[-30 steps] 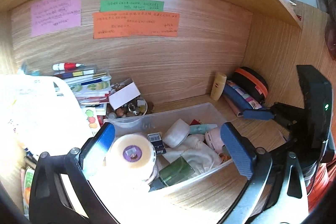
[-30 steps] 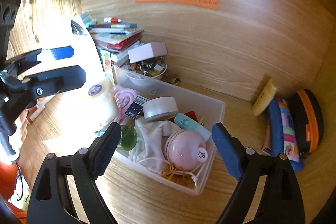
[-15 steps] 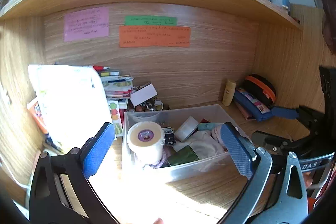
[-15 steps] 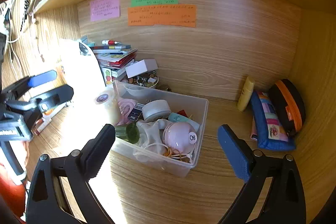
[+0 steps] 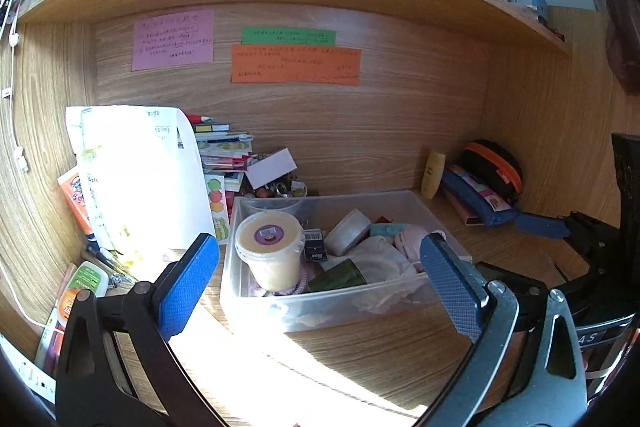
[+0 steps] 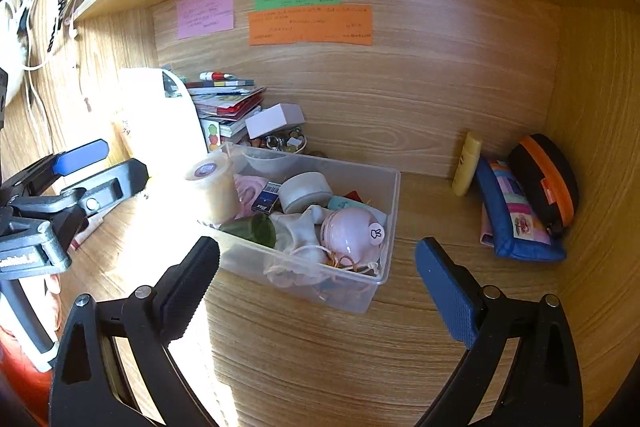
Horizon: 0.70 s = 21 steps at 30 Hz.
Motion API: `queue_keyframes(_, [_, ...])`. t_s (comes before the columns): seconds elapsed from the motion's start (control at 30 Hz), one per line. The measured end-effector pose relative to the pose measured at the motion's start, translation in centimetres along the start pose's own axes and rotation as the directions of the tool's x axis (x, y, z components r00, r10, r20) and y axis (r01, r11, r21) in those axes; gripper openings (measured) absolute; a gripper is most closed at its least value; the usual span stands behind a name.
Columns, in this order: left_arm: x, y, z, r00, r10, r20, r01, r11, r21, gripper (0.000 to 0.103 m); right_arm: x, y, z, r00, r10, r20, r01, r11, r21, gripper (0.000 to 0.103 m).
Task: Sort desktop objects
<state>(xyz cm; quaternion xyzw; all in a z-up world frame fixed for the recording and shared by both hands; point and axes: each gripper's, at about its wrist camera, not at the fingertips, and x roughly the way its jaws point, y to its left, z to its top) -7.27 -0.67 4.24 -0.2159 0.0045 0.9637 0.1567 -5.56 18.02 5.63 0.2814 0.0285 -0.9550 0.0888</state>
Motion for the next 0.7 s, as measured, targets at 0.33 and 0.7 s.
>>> queue_keyframes(0.33, [1.5, -0.6, -1.6, 0.999, 0.023, -0.050, -0.023, 1.000, 0.005, 0.102, -0.2, 0.3, -0.2, 1.000, -0.011, 0.009, 0.011, 1.000, -0.019, 0.098])
queue_keyframes(0.7, [1.9, -1.0, -2.1, 0.999, 0.034, -0.039, -0.033, 0.999, 0.023, 0.102, 0.5, -0.2, -0.5, 1.000, 0.005, -0.015, -0.005, 1.000, 0.007, 0.098])
